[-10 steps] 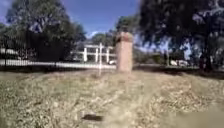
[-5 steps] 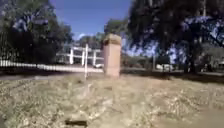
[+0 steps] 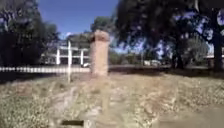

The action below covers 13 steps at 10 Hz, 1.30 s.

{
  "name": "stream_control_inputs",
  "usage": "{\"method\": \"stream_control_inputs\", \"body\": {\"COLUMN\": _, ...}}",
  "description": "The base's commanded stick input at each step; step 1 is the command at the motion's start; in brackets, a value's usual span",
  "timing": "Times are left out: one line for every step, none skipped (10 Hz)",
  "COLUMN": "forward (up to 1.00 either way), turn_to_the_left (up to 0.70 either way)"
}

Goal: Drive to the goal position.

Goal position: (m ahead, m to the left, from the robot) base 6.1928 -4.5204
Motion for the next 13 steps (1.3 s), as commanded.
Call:
{"method": "stream_control_inputs", "body": {"forward": 0.70, "turn_to_the_left": 0.00}}
{"method": "stream_control_inputs", "body": {"forward": 0.70, "turn_to_the_left": 0.00}}
{"method": "stream_control_inputs", "body": {"forward": 0.70, "turn_to_the_left": 0.00}}
{"method": "stream_control_inputs", "body": {"forward": 0.70, "turn_to_the_left": 0.00}}
{"method": "stream_control_inputs", "body": {"forward": 0.70, "turn_to_the_left": 0.00}}
{"method": "stream_control_inputs", "body": {"forward": 0.70, "turn_to_the_left": 0.00}}
{"method": "stream_control_inputs", "body": {"forward": 0.70, "turn_to_the_left": 0.00}}
{"method": "stream_control_inputs", "body": {"forward": 0.70, "turn_to_the_left": 0.00}}
{"method": "stream_control_inputs", "body": {"forward": 0.70, "turn_to_the_left": -0.27}}
{"method": "stream_control_inputs", "body": {"forward": 0.70, "turn_to_the_left": -0.35}}
{"method": "stream_control_inputs", "body": {"forward": 0.70, "turn_to_the_left": -0.35}}
{"method": "stream_control_inputs", "body": {"forward": 0.70, "turn_to_the_left": -0.35}}
{"method": "stream_control_inputs", "body": {"forward": 0.70, "turn_to_the_left": -0.35}}
